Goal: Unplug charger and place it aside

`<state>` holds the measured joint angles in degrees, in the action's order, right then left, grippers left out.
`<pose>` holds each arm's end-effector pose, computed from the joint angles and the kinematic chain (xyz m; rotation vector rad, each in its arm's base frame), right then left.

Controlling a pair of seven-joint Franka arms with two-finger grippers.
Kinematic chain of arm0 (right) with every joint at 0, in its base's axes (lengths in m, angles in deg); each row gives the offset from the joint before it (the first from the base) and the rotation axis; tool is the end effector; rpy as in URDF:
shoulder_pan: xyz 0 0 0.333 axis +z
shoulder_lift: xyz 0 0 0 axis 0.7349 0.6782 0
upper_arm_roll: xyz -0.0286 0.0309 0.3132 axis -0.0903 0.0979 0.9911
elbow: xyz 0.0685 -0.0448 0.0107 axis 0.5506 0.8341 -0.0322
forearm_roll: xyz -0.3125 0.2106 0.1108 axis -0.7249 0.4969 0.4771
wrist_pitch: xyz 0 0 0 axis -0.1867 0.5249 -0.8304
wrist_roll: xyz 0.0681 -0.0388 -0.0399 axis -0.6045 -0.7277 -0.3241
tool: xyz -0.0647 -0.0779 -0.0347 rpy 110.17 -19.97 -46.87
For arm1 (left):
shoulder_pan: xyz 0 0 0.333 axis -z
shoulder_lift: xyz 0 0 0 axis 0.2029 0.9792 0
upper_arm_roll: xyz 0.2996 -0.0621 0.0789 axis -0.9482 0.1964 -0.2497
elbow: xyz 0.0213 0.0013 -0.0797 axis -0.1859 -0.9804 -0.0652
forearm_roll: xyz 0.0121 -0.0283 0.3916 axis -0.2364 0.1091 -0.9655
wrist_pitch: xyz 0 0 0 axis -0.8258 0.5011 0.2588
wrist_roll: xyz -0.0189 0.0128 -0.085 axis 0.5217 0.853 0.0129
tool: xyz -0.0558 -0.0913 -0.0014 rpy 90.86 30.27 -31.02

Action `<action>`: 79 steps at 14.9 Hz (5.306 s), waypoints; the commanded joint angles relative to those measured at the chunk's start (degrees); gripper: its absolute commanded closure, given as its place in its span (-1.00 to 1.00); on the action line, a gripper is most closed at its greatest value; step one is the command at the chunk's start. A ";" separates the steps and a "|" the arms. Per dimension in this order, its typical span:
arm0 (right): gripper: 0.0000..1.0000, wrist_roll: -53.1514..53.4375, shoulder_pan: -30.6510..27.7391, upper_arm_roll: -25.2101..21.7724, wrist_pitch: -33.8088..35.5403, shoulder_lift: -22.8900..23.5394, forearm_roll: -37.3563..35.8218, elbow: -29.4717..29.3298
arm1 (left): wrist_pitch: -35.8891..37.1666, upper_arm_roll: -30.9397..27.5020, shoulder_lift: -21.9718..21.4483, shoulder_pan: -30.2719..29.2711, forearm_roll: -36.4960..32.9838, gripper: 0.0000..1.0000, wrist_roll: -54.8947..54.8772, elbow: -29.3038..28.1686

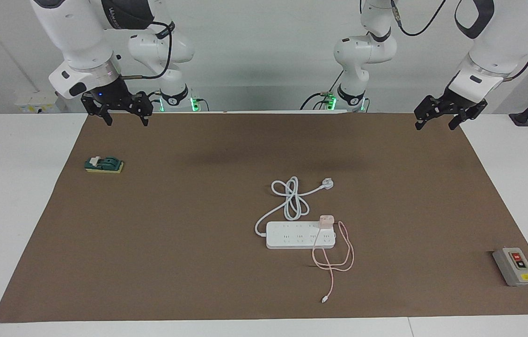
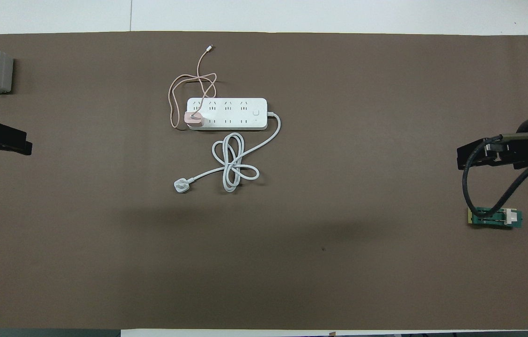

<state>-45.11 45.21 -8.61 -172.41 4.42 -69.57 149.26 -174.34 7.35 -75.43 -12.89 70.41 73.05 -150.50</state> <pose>0.5285 0.0303 0.6079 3.1133 -0.0384 -0.1363 0.5487 -0.0243 0.6218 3.1183 -0.1095 -0.0804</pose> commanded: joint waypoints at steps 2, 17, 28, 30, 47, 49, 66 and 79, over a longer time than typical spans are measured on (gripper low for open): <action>-1.00 -1.33 -1.25 0.42 0.49 -0.99 1.13 0.86 | -1.10 0.12 -0.81 -0.40 0.66 -1.00 -0.71 -1.26; -1.00 -1.60 -2.04 0.33 0.67 -0.99 1.22 0.86 | -8.48 0.03 3.04 0.56 6.02 -1.00 44.85 -3.28; -1.00 43.78 8.58 0.68 -14.94 7.96 16.74 3.24 | -20.09 -0.41 23.94 11.80 4.27 -1.00 99.02 7.16; -1.00 56.08 12.53 0.59 -21.53 12.26 21.67 2.80 | -20.87 -0.59 28.61 14.71 1.74 -1.00 104.29 9.99; -1.00 83.58 20.90 0.51 -35.63 54.64 41.47 -31.12 | -34.71 -0.85 31.71 20.34 -0.65 -1.00 110.48 2.43; -1.00 81.55 20.99 0.51 -36.42 55.96 41.39 -31.30 | -29.60 -0.76 32.32 19.64 -1.88 -1.00 110.13 6.55; -0.57 76.63 21.77 0.15 -39.40 58.52 40.07 -31.84 | -36.35 -0.76 30.92 22.36 -3.73 1.00 110.13 0.41; -0.06 76.10 21.78 0.24 -41.35 58.25 40.07 -31.04 | -27.49 -0.76 25.30 19.55 -4.00 1.00 104.43 2.96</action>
<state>32.94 66.35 -8.44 -210.61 61.46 -29.26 119.12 -206.28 6.92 -45.45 8.49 67.24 180.84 -146.99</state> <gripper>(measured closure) 0.048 0.714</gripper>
